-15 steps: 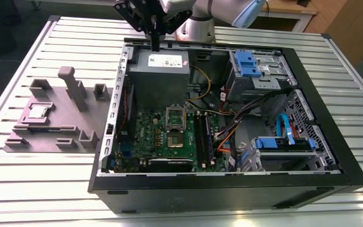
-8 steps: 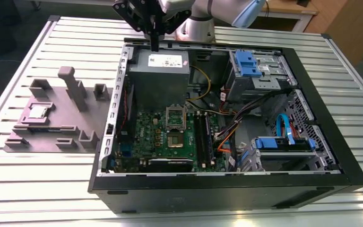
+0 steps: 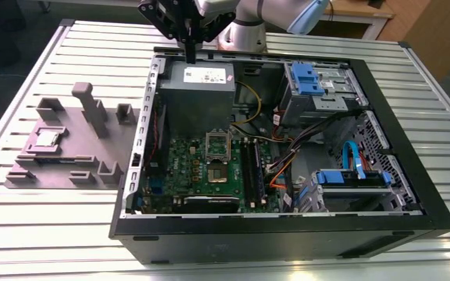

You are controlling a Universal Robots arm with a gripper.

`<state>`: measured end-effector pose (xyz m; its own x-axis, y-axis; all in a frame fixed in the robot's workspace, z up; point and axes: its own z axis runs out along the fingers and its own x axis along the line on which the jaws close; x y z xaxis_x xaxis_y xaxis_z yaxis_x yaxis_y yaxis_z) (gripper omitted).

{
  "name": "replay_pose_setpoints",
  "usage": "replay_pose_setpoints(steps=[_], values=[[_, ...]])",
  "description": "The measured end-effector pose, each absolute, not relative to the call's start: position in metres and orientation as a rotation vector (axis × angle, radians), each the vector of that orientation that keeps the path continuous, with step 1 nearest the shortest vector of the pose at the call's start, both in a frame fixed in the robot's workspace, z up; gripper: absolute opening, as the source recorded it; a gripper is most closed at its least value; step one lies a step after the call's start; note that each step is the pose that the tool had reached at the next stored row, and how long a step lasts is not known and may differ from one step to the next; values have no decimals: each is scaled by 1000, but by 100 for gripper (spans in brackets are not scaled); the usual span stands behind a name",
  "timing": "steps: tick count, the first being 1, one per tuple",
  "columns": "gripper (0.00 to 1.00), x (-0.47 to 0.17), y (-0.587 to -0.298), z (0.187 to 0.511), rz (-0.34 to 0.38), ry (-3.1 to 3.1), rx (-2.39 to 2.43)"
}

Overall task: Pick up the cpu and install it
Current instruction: 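Reach for the cpu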

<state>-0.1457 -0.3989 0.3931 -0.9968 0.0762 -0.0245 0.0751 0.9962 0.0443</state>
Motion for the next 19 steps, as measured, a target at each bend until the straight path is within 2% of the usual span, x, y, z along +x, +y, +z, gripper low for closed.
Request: replay_pose_setpoints(steps=[19], values=[[10,-154,-399,393,68,3113,118]])
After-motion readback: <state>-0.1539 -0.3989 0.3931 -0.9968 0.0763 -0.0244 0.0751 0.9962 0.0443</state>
